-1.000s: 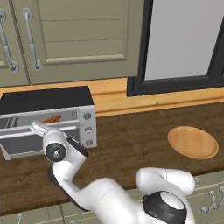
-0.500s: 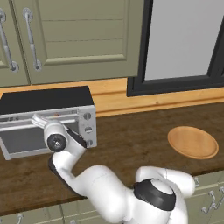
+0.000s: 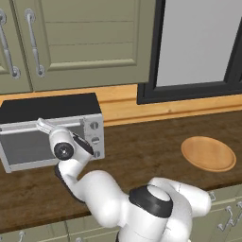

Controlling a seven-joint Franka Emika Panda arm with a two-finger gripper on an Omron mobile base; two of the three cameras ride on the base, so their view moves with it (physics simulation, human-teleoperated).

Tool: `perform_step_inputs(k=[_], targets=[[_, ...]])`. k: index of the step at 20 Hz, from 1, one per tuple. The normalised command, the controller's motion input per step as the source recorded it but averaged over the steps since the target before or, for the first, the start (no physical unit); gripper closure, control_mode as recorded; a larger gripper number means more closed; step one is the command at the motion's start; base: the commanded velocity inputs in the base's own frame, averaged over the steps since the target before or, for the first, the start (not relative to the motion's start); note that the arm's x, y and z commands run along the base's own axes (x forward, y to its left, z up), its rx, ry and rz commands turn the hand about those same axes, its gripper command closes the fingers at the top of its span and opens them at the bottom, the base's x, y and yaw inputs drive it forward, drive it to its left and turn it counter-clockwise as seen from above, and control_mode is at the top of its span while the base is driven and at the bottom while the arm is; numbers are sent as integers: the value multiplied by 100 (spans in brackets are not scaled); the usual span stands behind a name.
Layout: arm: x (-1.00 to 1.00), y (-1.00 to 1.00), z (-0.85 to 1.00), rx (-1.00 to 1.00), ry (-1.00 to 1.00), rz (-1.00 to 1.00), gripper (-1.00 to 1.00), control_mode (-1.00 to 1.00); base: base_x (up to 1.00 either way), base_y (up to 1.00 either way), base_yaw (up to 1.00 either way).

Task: Pick up the kebab skewer and baguette bread, and place them inside the toaster oven. Close the toaster oven door and start by setting the timer.

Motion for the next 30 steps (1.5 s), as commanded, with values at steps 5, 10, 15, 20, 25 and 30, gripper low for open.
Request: perform_step_inputs(k=[5, 10, 15, 20, 25, 30], targets=[[21, 0, -10, 0, 0, 0, -100, -100, 0, 0, 0], [44, 0, -8, 0, 0, 0, -100, -100, 0, 0, 0], [0, 0, -12, 6, 1, 0, -100, -100, 0, 0, 0], [-3, 1, -19, 18, 2, 0, -100, -100, 0, 0, 0], [-4, 0, -38, 16, 1, 0, -100, -100, 0, 0, 0], [-3, 0, -8, 10, -1, 0, -100, -100, 0, 0, 0]])
